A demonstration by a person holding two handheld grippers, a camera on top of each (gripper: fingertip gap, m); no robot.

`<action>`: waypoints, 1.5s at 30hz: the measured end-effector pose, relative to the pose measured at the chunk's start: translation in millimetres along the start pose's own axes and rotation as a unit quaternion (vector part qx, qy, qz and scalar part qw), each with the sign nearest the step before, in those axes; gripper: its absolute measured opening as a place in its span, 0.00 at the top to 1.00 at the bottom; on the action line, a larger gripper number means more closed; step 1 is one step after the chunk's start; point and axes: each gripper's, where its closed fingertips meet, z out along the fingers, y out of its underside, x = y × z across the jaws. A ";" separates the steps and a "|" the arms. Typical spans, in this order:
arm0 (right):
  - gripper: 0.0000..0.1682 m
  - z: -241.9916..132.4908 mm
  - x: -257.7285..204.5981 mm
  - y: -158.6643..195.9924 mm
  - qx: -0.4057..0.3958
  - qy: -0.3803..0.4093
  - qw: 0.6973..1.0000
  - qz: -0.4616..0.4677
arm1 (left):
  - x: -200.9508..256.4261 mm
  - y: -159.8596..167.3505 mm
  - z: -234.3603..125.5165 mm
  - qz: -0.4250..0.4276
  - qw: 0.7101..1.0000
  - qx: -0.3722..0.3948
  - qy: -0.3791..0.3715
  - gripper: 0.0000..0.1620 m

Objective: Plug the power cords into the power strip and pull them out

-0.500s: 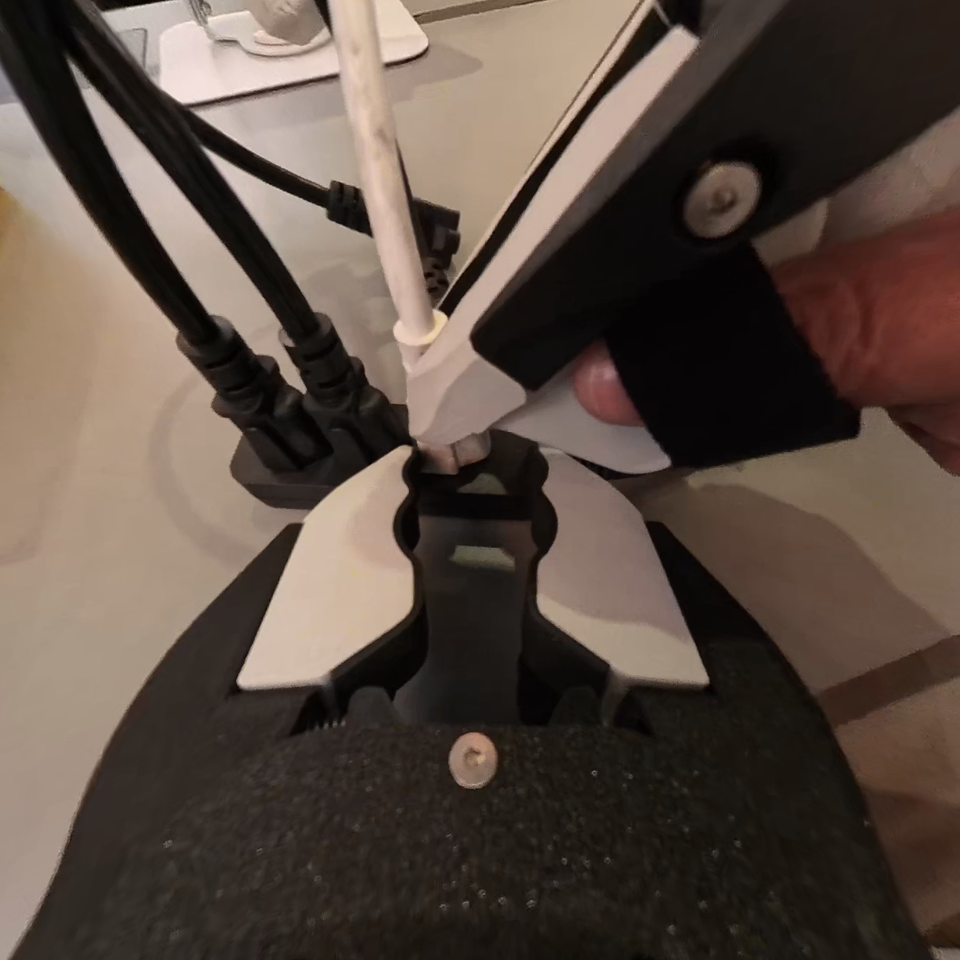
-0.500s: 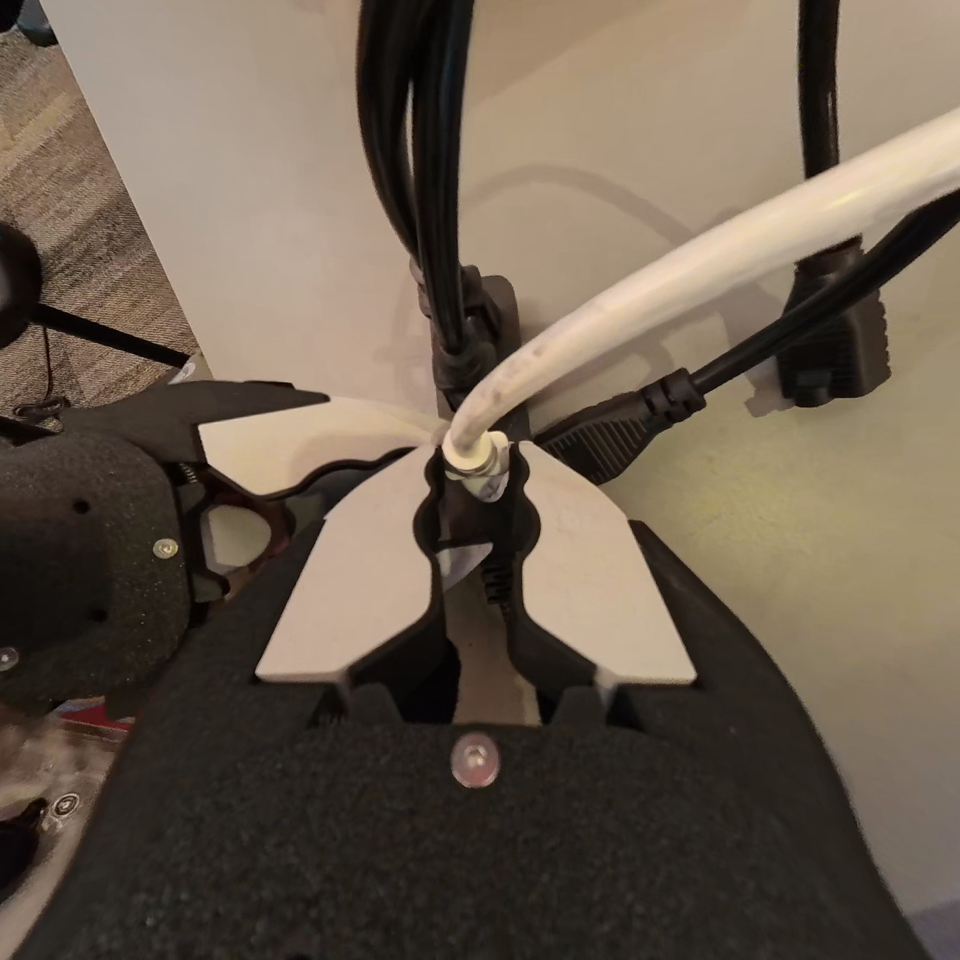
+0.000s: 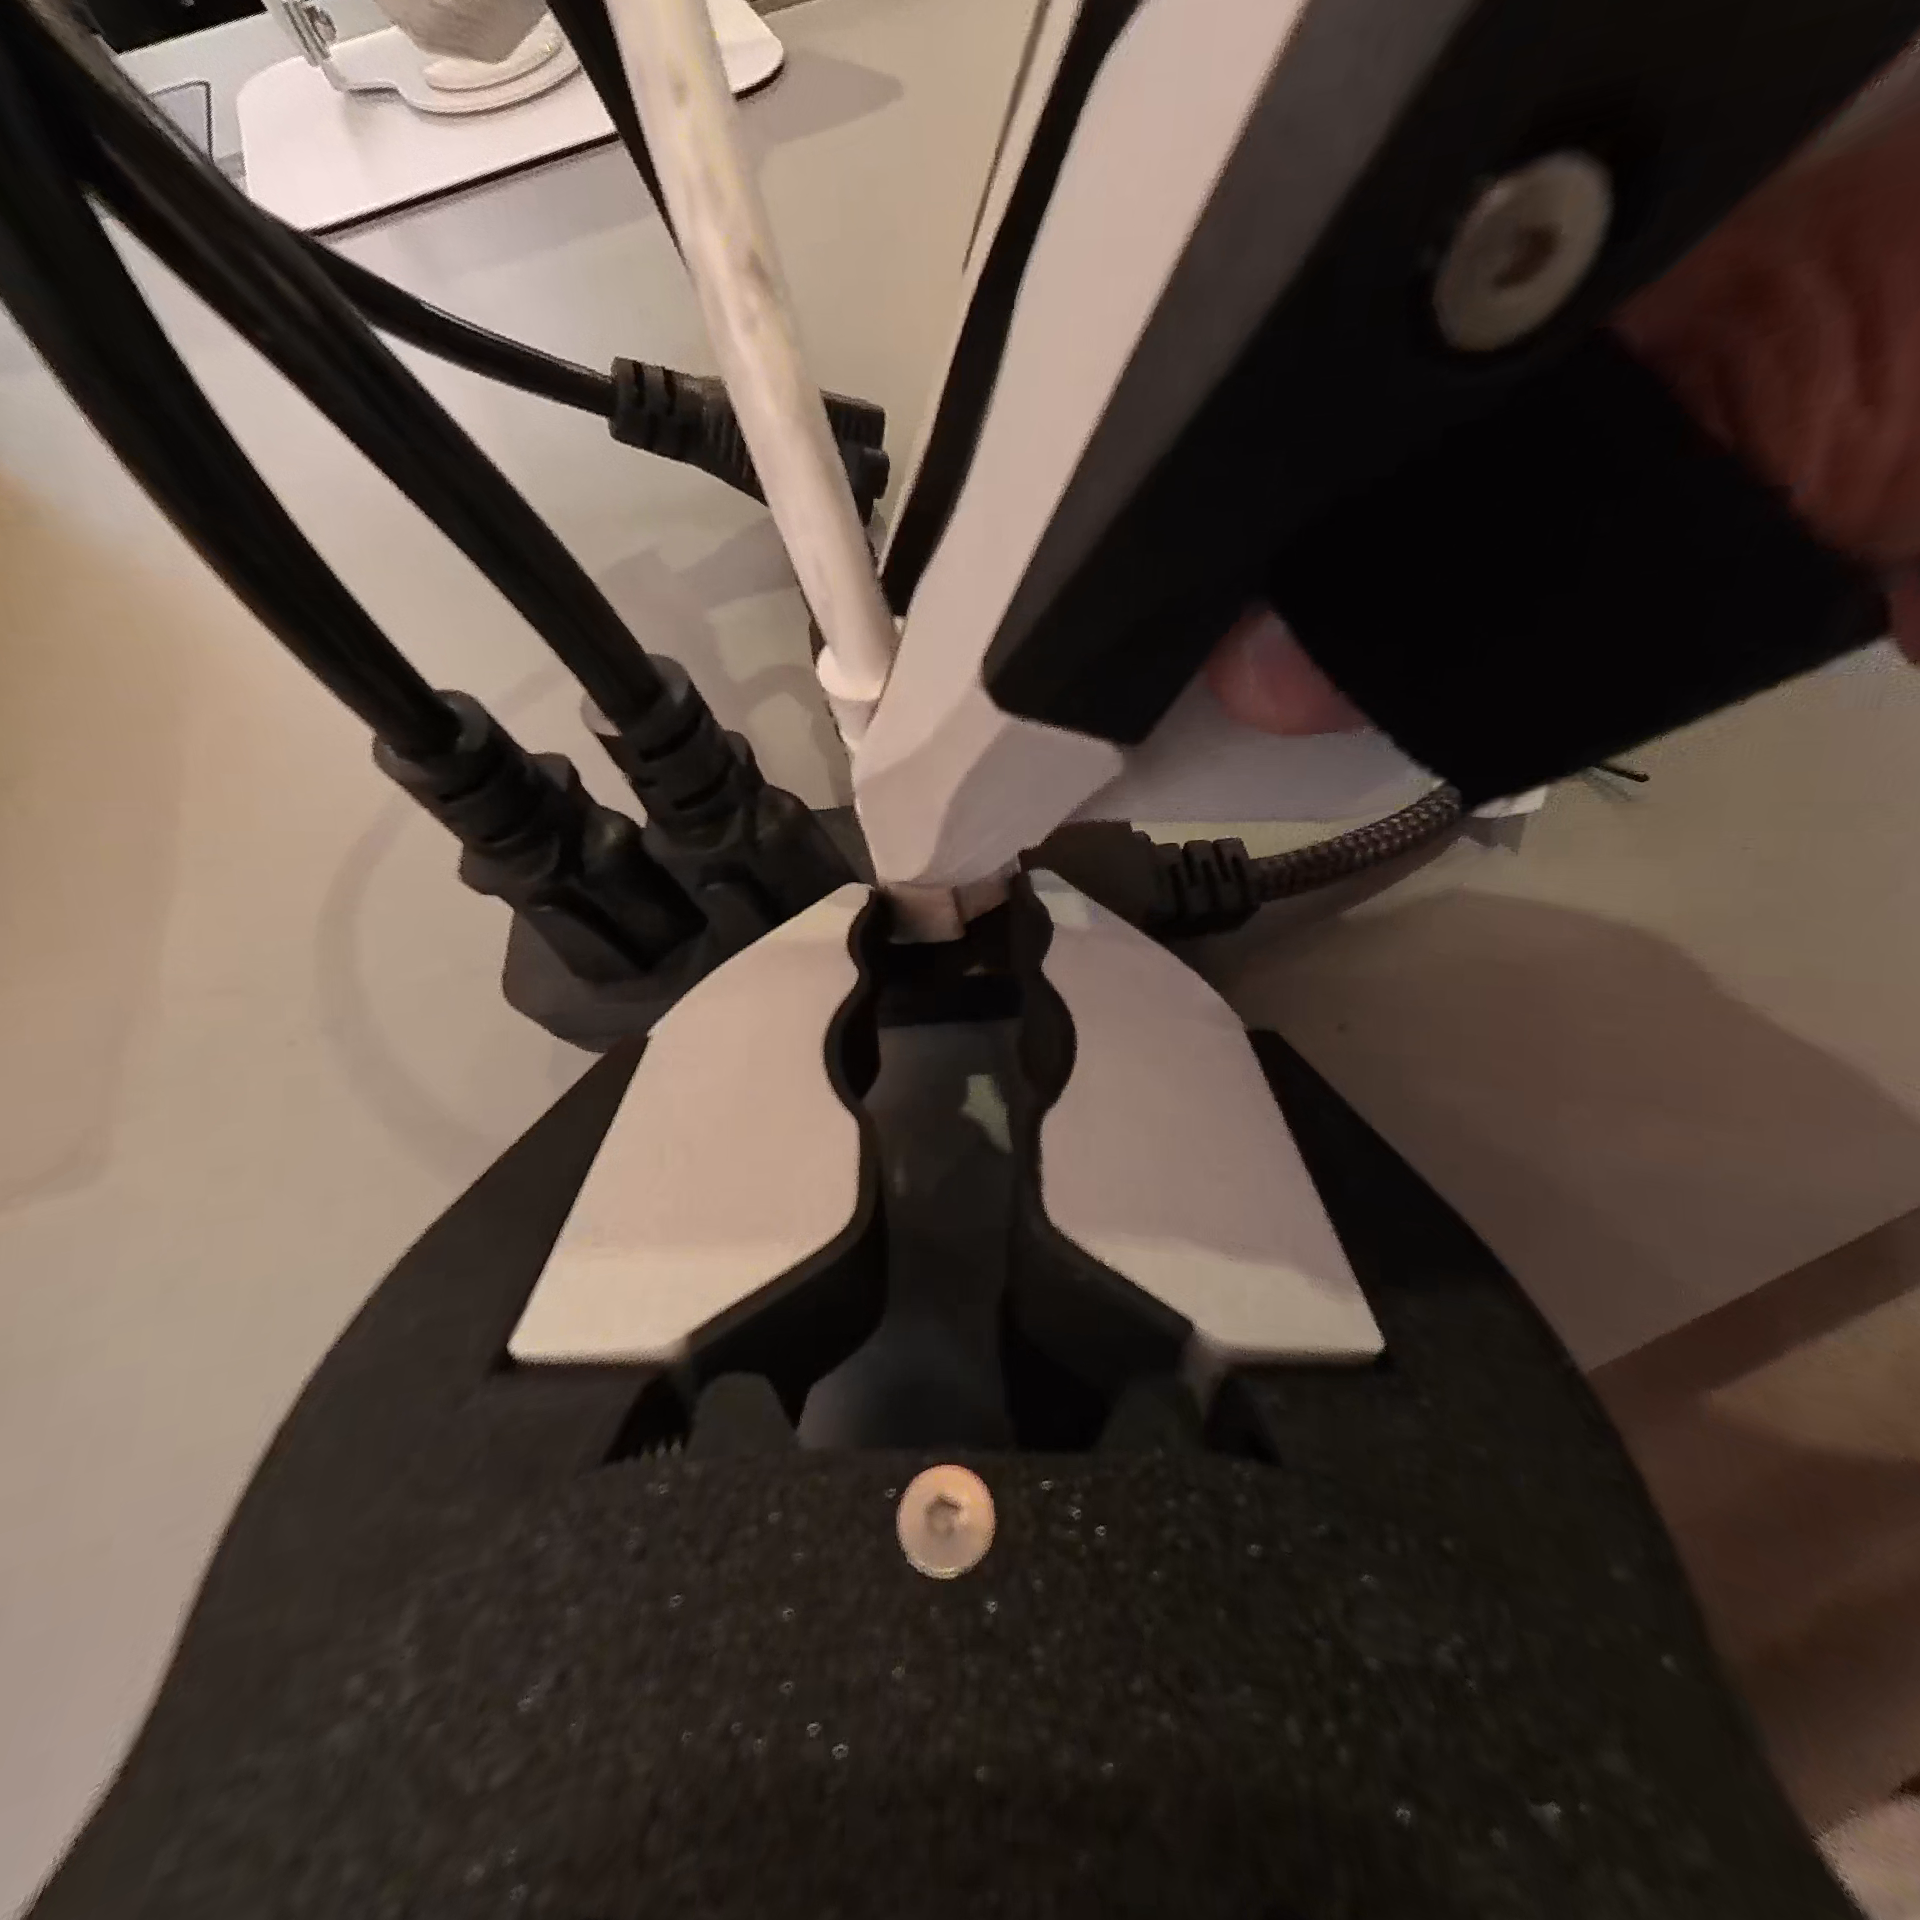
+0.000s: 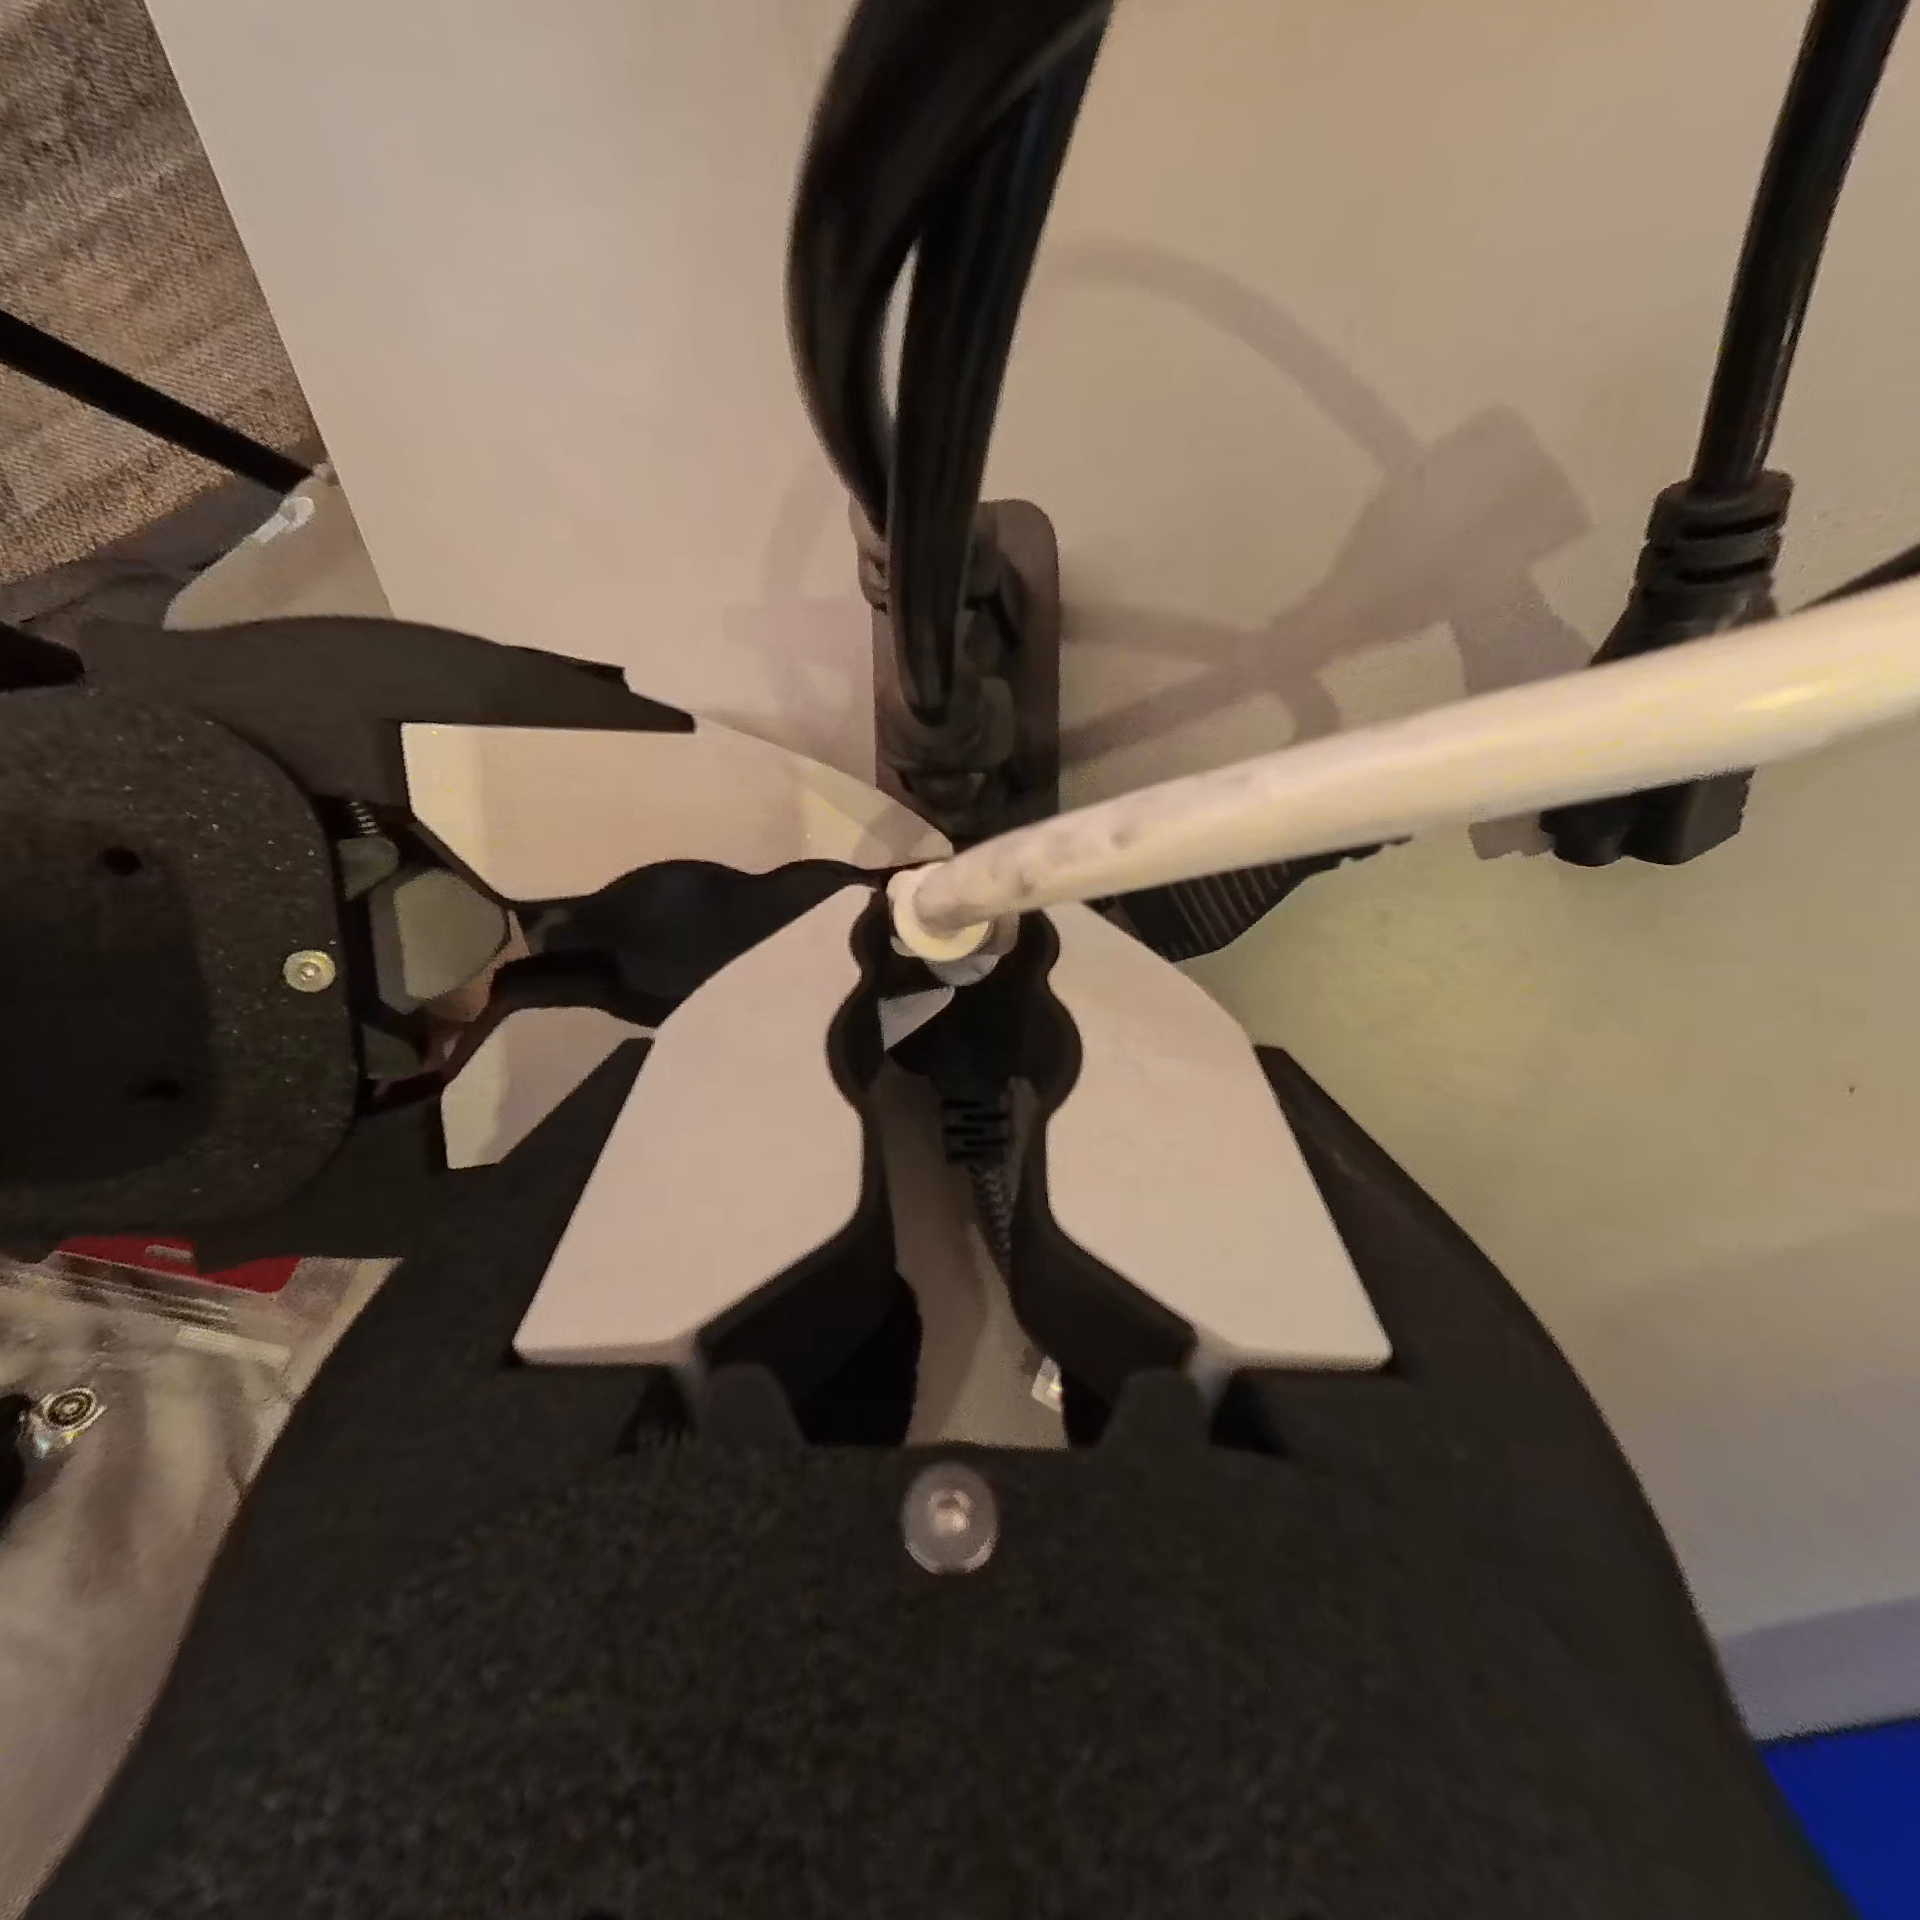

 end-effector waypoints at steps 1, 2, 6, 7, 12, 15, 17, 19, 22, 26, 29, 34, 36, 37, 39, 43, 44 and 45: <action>0.86 0.1 0.1 -0.1 -0.001 -0.003 1.000 0.002 | -0.1 0.0 0.0 0.000 1.000 0.000 0.000 0.86; 0.86 0.1 0.2 -0.1 -0.003 -0.006 1.000 0.005 | -0.1 0.0 0.1 0.000 1.000 0.000 -0.001 0.86; 0.87 0.8 0.0 -0.4 -0.016 0.005 1.000 -0.007 | -0.6 0.3 0.1 0.001 1.000 0.000 -0.003 0.86; 0.87 0.5 -0.2 0.3 -0.018 0.005 1.000 -0.012 | 0.1 0.3 -0.1 0.004 1.000 0.001 -0.002 0.86; 0.87 -4.3 -0.3 7.9 -0.053 0.002 0.998 -0.030 | 6.8 -0.2 -0.6 0.029 1.000 0.009 0.002 0.87; 0.87 -5.8 0.0 9.1 -0.057 -0.005 0.998 -0.025 | 7.6 -0.4 -1.1 0.031 0.999 0.014 0.001 0.88; 0.87 -6.2 0.0 9.9 -0.057 -0.006 0.998 -0.021 | 8.5 0.1 -1.5 0.021 1.000 0.016 0.009 0.89; 0.87 -6.0 0.4 10.1 -0.055 -0.008 0.998 -0.017 | 8.6 0.6 -1.6 0.008 1.000 0.014 0.022 0.90; 0.87 -6.6 0.4 10.8 -0.058 -0.012 0.998 -0.016 | 9.1 0.7 -1.6 0.018 1.000 0.014 0.018 0.90; 0.87 -7.4 1.0 9.8 -0.057 -0.021 0.998 -0.007 | 8.5 0.0 -1.8 0.016 1.000 0.014 0.019 0.90; 0.87 -7.3 1.0 9.8 -0.058 -0.026 0.998 -0.007 | 8.0 -0.2 -1.8 0.015 1.000 0.014 0.020 0.90; 0.87 -8.7 0.8 10.5 -0.057 -0.035 0.998 -0.005 | 8.5 -0.3 -1.8 0.016 1.000 0.016 0.020 0.90; 0.87 -9.0 0.9 10.5 -0.054 -0.036 0.998 -0.002 | 9.2 -0.5 -1.7 0.017 1.000 0.015 0.022 0.90; 0.87 -9.1 0.6 10.9 -0.056 -0.033 0.998 -0.007 | 9.0 -0.4 -1.5 0.016 1.000 0.015 0.021 0.90; 0.87 -9.9 0.2 11.2 -0.057 -0.028 0.998 -0.010 | 9.7 -0.7 -1.5 0.015 0.999 0.015 0.024 0.91; 0.87 -8.8 0.4 10.7 -0.058 -0.022 0.998 -0.017 | 8.4 0.3 -1.0 0.015 1.000 0.013 0.019 0.91; 0.87 -8.2 0.8 10.1 -0.055 -0.023 0.998 -0.017 | 7.9 0.2 -0.9 0.015 1.000 0.012 0.018 0.91; 0.87 -7.9 1.1 10.5 -0.053 -0.022 0.998 -0.022 | 8.0 0.2 -1.0 0.014 1.000 0.011 0.018 0.91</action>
